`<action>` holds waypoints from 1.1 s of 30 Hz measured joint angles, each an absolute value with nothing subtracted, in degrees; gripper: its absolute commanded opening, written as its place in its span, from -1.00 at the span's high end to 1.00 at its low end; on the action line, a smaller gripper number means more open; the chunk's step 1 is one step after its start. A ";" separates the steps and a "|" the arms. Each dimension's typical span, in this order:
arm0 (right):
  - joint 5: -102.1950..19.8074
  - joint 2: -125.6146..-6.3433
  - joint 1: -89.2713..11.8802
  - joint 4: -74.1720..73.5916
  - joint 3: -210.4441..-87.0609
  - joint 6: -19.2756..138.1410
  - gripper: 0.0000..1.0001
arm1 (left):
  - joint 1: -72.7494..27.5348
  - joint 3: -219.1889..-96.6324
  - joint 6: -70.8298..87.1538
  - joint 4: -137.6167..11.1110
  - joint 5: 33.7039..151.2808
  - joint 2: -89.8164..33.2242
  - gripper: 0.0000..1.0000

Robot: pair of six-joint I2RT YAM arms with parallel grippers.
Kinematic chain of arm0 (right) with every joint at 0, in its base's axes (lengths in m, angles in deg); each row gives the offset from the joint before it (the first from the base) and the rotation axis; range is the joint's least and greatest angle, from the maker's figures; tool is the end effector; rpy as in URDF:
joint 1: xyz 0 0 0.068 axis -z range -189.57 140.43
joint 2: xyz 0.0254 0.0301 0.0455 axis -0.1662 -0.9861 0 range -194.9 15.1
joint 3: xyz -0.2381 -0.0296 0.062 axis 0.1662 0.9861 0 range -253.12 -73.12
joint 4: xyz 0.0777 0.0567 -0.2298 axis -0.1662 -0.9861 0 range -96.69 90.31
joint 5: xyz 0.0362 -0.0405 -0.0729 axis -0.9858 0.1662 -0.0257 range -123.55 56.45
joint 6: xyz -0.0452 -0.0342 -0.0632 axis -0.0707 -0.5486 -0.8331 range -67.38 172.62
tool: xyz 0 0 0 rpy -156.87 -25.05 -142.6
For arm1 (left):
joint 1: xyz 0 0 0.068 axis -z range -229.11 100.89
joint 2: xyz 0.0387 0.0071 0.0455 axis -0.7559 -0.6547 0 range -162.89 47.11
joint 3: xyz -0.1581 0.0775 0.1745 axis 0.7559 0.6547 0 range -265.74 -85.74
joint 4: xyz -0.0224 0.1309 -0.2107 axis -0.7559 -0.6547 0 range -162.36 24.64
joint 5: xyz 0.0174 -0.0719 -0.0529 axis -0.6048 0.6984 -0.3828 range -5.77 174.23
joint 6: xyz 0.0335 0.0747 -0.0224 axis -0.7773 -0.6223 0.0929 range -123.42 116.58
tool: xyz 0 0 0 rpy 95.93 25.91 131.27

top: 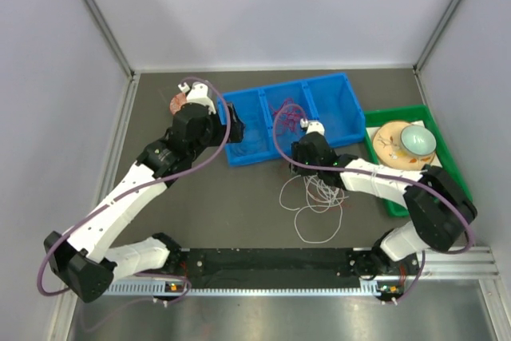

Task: Untangle the cables

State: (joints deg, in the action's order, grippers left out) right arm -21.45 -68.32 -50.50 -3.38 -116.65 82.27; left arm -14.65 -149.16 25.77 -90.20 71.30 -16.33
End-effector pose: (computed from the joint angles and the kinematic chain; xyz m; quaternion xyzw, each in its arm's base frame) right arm 0.2486 0.1950 0.1462 -0.0485 0.9136 0.1474 0.3759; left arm 0.2390 -0.1437 0.3248 -0.0221 0.8393 -0.2014 0.5046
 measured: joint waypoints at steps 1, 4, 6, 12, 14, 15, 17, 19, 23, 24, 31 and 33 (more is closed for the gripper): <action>-21.85 -69.26 -50.30 -2.72 -116.84 82.05 0.03 | -14.65 -148.81 25.86 -90.24 71.28 -16.05 -0.98; -22.05 -71.40 -49.71 -1.54 -117.11 81.50 0.02 | -14.65 -148.29 26.12 -90.37 71.28 -15.41 -0.98; -21.80 -71.81 -49.53 -1.19 -117.11 81.13 0.00 | -14.65 -148.29 26.27 -90.42 71.26 -15.06 -0.98; -20.32 -71.38 -49.51 1.15 -117.00 81.06 0.00 | -14.65 -148.07 26.47 -90.55 71.19 -14.10 -0.98; -19.97 -70.52 -49.51 1.71 -116.67 81.09 0.00 | -14.65 -148.00 26.47 -90.61 71.17 -14.10 -0.98; -19.71 -69.65 -49.51 2.13 -116.21 81.13 0.00 | -14.65 -147.98 26.47 -90.68 71.13 -14.10 -0.98; -19.16 -68.45 -49.51 2.39 -115.75 81.13 0.00 | -14.69 -147.96 26.47 -90.70 71.08 -14.10 -0.98; -18.88 -68.40 -49.40 2.90 -115.75 81.13 0.00 | -14.76 -147.96 26.47 -90.68 71.11 -14.12 -0.98; -18.50 -70.19 -48.73 3.11 -115.75 81.09 0.00 | -14.80 -147.96 26.47 -90.70 71.28 -14.17 -0.98; -18.42 -71.11 -48.48 3.33 -115.75 81.06 0.00 | -14.80 -147.96 26.47 -90.68 71.30 -14.17 -0.98; -18.64 -75.44 -47.63 3.90 -115.77 80.76 0.89 | -14.85 -147.96 26.47 -91.31 71.30 -14.19 -0.98; -18.94 -75.88 -47.63 4.16 -115.77 80.93 1.00 | -14.85 -147.96 26.49 -91.55 71.28 -14.17 -0.98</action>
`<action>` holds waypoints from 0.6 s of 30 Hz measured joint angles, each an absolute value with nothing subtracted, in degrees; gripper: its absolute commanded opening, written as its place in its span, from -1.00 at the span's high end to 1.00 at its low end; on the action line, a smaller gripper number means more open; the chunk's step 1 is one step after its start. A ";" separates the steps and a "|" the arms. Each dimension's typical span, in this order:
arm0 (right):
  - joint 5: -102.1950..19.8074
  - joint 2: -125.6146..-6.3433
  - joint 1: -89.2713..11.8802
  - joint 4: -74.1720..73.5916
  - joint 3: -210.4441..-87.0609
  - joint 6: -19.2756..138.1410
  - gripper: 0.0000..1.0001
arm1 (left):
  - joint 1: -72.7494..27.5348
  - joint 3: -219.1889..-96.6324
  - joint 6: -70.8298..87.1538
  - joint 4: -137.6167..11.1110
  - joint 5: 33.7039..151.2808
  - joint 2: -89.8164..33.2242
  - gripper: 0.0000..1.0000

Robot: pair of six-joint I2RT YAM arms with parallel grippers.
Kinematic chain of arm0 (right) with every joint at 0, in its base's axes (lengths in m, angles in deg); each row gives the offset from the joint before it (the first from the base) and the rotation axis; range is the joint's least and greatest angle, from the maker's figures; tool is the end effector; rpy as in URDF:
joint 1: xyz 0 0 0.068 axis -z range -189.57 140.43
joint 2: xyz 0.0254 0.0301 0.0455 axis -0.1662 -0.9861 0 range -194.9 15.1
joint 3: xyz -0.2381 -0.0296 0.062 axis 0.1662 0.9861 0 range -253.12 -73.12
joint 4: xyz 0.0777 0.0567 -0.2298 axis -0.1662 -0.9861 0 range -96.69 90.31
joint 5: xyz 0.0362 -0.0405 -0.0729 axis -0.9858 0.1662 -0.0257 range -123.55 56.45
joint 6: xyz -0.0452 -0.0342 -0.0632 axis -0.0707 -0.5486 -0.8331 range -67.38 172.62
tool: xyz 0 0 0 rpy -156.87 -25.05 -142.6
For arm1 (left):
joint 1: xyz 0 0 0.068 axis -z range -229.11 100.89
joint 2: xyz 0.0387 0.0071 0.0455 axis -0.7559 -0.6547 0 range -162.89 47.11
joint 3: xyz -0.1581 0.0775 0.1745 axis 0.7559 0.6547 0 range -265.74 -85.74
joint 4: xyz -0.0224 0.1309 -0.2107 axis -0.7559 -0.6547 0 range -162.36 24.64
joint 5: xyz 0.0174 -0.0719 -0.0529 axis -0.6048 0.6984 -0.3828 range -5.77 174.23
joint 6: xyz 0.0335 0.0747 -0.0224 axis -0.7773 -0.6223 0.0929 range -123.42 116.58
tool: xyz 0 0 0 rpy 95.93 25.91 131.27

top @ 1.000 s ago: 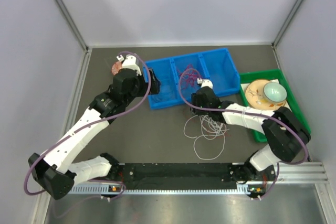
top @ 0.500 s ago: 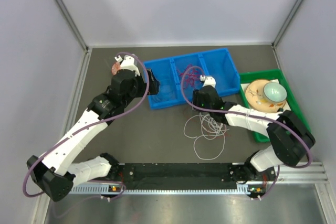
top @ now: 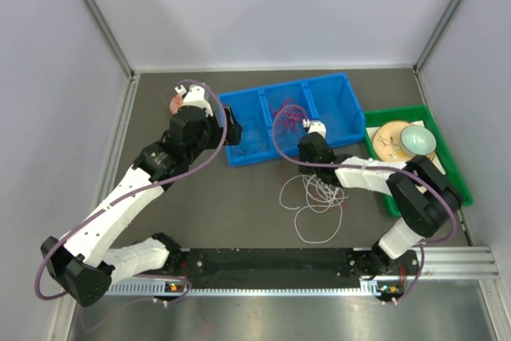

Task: Untangle the cables

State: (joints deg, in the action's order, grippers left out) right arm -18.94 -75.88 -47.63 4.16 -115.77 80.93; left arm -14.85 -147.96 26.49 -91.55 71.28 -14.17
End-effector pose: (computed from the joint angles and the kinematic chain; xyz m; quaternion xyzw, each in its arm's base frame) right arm 0.2693 0.1870 0.1159 -0.0287 0.9155 0.1120 0.3854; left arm 0.2317 -0.1376 0.3236 -0.0285 0.8408 -0.2019 0.5014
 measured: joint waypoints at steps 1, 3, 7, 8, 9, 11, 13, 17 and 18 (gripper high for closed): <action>-19.20 -75.92 -47.63 4.21 -115.77 81.13 1.00 | -14.85 -147.96 26.47 -91.62 71.28 -14.17 -0.98; -19.73 -75.90 -47.63 4.58 -115.75 81.20 1.00 | -14.85 -147.96 26.49 -91.77 71.28 -14.17 -0.98; -20.41 -72.77 -47.89 3.27 -115.75 80.82 1.00 | -14.85 -147.96 26.47 -92.23 71.26 -14.14 -0.98; -20.32 -70.72 -48.29 2.65 -115.75 80.58 1.00 | -14.85 -147.96 26.47 -92.32 71.24 -14.14 -0.98; -20.25 -68.53 -48.57 1.76 -115.75 80.30 1.00 | -14.85 -147.96 26.47 -92.38 71.26 -14.14 -0.98; -19.93 -61.78 -50.21 -0.43 -115.82 79.53 1.00 | -14.85 -147.83 26.47 -92.40 71.28 -14.17 -0.98; -19.55 -54.13 -52.68 -3.68 -116.84 78.62 1.00 | -14.85 -147.61 26.49 -92.40 71.17 -14.21 -0.98; -18.13 -44.05 -57.47 -9.08 -124.19 75.86 1.00 | -14.87 -147.61 26.38 -93.83 67.83 -15.17 -0.98; -17.85 -42.68 -58.23 -10.04 -126.33 75.27 1.00 | -14.98 -147.67 26.03 -94.61 66.49 -15.70 -0.98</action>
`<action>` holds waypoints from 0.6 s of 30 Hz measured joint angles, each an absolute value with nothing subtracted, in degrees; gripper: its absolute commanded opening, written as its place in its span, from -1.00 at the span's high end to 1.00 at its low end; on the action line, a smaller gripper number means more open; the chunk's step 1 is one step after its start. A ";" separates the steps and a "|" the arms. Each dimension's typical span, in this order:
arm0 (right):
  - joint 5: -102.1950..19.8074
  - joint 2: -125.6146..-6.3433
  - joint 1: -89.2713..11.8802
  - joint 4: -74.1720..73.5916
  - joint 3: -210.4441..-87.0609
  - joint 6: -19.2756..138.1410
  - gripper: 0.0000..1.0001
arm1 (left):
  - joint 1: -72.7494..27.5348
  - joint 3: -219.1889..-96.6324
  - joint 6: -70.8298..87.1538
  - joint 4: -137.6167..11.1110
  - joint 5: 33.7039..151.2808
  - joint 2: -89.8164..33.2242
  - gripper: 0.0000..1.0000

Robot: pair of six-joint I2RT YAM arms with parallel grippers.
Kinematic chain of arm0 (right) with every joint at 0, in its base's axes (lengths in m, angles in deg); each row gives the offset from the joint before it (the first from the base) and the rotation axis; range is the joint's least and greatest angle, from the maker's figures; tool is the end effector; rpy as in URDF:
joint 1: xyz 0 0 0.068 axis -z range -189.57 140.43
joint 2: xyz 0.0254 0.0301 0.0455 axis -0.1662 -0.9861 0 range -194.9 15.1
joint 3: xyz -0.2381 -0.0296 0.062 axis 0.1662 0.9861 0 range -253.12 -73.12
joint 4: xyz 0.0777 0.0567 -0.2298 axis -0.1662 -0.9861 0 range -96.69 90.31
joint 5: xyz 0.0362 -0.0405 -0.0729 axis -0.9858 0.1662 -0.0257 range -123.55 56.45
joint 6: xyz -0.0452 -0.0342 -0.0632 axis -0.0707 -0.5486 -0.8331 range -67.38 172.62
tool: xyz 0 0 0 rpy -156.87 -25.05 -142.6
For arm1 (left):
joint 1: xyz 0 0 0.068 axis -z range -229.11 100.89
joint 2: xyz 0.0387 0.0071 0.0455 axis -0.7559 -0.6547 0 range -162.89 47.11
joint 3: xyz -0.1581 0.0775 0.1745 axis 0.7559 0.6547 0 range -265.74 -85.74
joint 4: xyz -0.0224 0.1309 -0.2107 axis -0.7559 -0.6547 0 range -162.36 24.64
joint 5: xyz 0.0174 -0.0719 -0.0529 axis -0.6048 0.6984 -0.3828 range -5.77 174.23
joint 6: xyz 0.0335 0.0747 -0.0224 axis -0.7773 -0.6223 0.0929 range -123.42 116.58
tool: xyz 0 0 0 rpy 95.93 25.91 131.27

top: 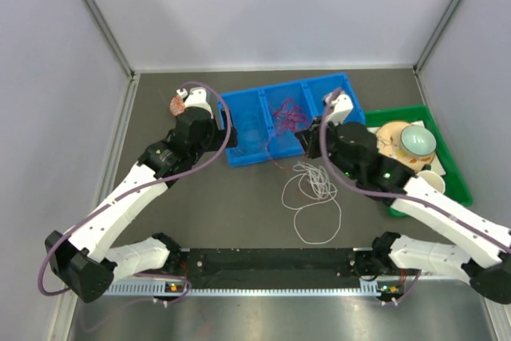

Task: Untangle the cables

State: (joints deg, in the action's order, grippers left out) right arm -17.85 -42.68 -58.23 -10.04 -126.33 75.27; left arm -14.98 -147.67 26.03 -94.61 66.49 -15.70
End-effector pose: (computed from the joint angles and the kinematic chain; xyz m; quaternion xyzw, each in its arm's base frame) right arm 0.1933 0.1893 0.3188 -0.0957 0.7840 0.2639 0.5536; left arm 0.2357 -0.1322 0.3090 -0.0419 0.8586 -0.1461 0.4895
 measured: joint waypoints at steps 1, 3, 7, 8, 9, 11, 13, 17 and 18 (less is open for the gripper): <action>-17.56 -41.54 -58.93 -11.46 -129.24 74.60 1.00 | -15.09 -147.67 25.64 -95.27 65.53 -16.15 -0.98; -17.21 -40.10 -59.78 -13.21 -135.05 73.15 1.00 | -15.35 -147.67 24.83 -96.43 64.51 -16.50 -0.98; -17.50 -39.81 -60.09 -15.18 -144.67 71.25 1.00 | -15.61 -147.45 23.81 -95.38 66.89 -16.00 -0.98; -17.76 -39.94 -60.09 -15.66 -146.72 71.01 1.00 | -15.65 -147.08 23.72 -94.77 68.35 -15.81 -0.98; -18.05 -40.10 -60.09 -15.95 -148.25 70.84 1.00 | -15.65 -146.38 23.54 -93.67 70.25 -15.54 -0.98; -19.42 -40.73 -60.11 -16.78 -151.79 70.79 1.00 | -15.65 -144.37 23.04 -91.14 74.82 -15.13 -0.98; -20.69 -40.73 -60.11 -16.73 -153.76 70.92 1.00 | -15.68 -142.49 22.34 -89.67 79.78 -15.15 -0.98; -20.17 -38.11 -60.11 -14.98 -150.72 71.29 1.00 | -15.68 -138.58 21.01 -86.15 89.05 -14.38 -0.98; -19.47 -37.41 -60.09 -14.94 -148.97 71.38 1.00 | -15.68 -138.01 20.77 -85.61 90.97 -14.14 -0.98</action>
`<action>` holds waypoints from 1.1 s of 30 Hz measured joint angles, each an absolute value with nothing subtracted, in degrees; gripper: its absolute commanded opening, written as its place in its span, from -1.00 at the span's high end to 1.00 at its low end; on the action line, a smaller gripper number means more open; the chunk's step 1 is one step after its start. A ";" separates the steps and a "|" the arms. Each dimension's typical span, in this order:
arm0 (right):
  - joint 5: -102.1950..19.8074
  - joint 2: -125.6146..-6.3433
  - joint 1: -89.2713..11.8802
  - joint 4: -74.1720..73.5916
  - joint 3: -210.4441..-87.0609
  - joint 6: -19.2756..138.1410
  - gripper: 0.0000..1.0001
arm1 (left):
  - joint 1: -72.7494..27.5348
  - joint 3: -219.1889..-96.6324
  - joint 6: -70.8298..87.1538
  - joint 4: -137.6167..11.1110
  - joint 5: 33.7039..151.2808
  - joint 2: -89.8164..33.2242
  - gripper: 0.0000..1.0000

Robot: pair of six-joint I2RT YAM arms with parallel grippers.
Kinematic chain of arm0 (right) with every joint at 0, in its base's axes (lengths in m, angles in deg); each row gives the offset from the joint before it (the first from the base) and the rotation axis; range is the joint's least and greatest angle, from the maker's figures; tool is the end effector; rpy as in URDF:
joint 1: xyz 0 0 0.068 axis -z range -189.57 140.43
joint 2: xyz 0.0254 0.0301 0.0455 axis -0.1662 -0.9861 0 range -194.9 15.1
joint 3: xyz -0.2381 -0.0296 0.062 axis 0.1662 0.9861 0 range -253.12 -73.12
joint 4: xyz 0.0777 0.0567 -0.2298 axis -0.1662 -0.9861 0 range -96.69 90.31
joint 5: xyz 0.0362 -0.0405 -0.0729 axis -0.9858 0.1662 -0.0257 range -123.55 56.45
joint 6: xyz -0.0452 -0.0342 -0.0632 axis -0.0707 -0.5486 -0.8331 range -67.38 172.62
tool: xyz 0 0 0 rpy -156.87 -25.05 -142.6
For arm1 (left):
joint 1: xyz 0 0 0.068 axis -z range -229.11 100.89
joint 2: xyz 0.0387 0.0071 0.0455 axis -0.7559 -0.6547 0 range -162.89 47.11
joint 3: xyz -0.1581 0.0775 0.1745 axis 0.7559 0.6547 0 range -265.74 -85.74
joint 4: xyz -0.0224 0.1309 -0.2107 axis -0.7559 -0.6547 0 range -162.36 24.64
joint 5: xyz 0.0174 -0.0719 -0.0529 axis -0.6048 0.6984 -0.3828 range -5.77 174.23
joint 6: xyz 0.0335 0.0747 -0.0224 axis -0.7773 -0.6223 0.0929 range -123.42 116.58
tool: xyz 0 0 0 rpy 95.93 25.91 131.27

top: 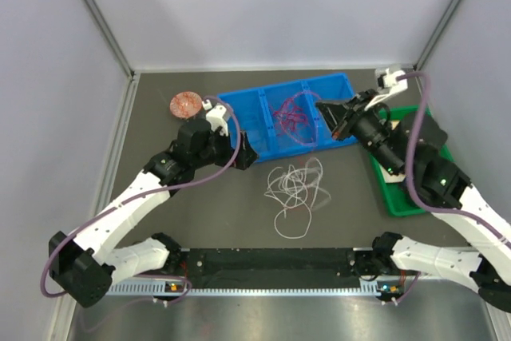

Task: Untangle the cables

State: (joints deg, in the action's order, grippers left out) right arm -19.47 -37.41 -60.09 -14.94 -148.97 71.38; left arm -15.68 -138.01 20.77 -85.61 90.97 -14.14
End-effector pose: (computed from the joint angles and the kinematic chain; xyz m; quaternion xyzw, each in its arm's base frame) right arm 0.1469 0.1498 0.4700 -0.0890 0.6510 0.3600 0.6623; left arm 0.2230 -0.1576 0.2731 0.0990 0.8560 -0.2878 0.4180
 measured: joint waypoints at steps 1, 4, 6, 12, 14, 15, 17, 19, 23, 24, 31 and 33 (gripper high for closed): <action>-18.18 -36.40 -60.11 -15.33 -146.26 71.84 1.00 | -15.65 -137.53 20.40 -84.80 93.84 -14.01 -0.98; -16.32 -35.86 -60.09 -16.67 -140.60 73.37 1.00 | -15.68 -137.38 19.83 -82.35 101.73 -14.71 -0.94; -15.38 -36.16 -60.09 -17.85 -137.00 74.70 1.00 | -15.61 -137.40 19.35 -80.82 107.98 -16.37 -0.93; -11.88 -35.18 -60.09 -22.00 -134.22 75.73 1.00 | -11.28 -136.57 18.63 -79.68 115.67 -20.42 -0.86; -10.83 -34.68 -60.09 -22.31 -135.64 75.45 1.00 | -8.73 -136.42 18.45 -79.14 115.43 -20.96 -0.81; -10.42 -34.48 -60.09 -22.26 -136.69 75.08 1.00 | -7.57 -136.42 18.43 -78.53 114.89 -21.60 -0.79; -9.76 -34.15 -60.09 -22.24 -138.87 74.35 1.00 | -5.43 -136.44 18.54 -77.26 113.57 -23.72 -0.80; -8.73 -33.72 -60.09 -22.09 -140.78 73.57 1.00 | -3.39 -136.42 18.93 -75.51 111.59 -26.19 -0.80; -6.90 -32.43 -60.09 -22.20 -142.24 72.17 1.00 | 0.06 -136.35 19.46 -71.47 106.14 -31.26 -0.74; -6.53 -32.10 -60.09 -22.17 -142.24 72.02 1.00 | 0.76 -136.15 19.89 -69.52 105.03 -32.66 -0.73; -4.78 -31.16 -60.09 -23.53 -142.26 71.16 1.00 | 1.61 -134.65 22.43 -59.60 100.98 -42.10 -0.54; -4.63 -31.11 -60.09 -24.01 -142.70 70.70 1.00 | 1.61 -134.69 22.91 -58.46 100.42 -45.16 -0.36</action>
State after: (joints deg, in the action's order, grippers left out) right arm -4.63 -31.11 -60.09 -24.01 -142.70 70.70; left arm 1.61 -134.69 22.91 -58.46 100.42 -45.16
